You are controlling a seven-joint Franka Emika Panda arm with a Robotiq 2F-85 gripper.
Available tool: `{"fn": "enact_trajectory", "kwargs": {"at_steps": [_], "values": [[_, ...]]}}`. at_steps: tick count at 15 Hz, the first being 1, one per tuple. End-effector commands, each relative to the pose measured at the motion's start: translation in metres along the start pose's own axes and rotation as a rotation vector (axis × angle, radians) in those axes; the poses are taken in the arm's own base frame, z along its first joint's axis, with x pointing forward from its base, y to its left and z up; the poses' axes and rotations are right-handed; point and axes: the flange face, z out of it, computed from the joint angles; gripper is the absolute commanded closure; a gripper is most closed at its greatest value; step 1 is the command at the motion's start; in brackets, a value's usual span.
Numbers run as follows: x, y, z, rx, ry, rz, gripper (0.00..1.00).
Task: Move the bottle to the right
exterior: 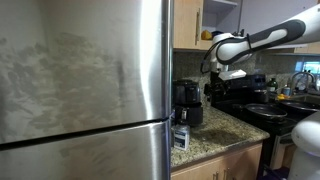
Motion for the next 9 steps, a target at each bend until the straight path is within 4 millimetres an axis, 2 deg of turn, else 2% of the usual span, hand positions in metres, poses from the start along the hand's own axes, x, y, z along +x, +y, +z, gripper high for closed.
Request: {"fn": "enact_trajectory", "kwargs": {"at_steps": [1,2,4,5,7,9], "values": [[0.043,-0.074,-0.015,0.02,-0.009,0.014,0.0],[0.017,-0.044,-0.009,-0.002,0.012,0.0,0.0],[0.031,-0.073,-0.015,0.008,0.015,0.004,0.0],[0.036,-0.077,-0.014,0.012,0.01,0.004,0.0],[0.058,-0.08,-0.012,-0.008,-0.035,0.033,0.0],[0.082,-0.087,-0.028,0.04,-0.018,0.027,0.0]]}}
